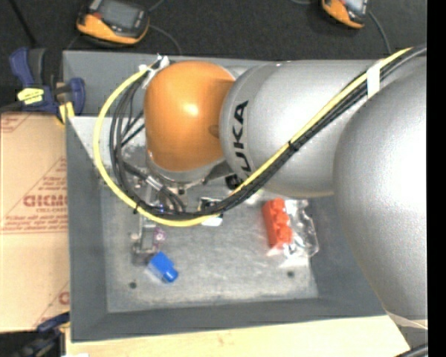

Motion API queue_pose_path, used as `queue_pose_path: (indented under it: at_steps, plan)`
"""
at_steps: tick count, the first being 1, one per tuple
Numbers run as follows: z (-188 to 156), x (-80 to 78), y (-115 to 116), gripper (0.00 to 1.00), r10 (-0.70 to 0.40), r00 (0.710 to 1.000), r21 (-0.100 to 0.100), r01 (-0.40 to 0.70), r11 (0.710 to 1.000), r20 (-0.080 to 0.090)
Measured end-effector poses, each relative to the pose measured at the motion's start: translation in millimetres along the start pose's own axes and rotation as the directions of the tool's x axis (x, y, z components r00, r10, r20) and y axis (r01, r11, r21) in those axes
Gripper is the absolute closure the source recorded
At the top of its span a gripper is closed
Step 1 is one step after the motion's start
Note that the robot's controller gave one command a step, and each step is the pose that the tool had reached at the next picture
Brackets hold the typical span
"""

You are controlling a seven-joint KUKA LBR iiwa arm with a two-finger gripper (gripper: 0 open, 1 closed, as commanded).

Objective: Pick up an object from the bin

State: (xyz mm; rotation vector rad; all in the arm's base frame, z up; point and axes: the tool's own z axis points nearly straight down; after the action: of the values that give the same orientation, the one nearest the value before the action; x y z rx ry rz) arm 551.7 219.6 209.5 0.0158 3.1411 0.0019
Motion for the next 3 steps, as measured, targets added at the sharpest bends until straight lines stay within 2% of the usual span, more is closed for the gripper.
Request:
queue_pose_path:
  at_steps: [1, 2, 3]
  plan:
    - [104, 13.7, -72, 0.00, -0.066, 0.998, 0.006, 0.066, 0.998, -0.006]
    - [127, -23.0, -43, 0.00, 0.056, 0.998, -0.002, -0.056, 0.998, 0.003]
    - [126, -23.2, -44, 1.00, 0.059, 0.998, -0.002, -0.059, 0.998, 0.003]
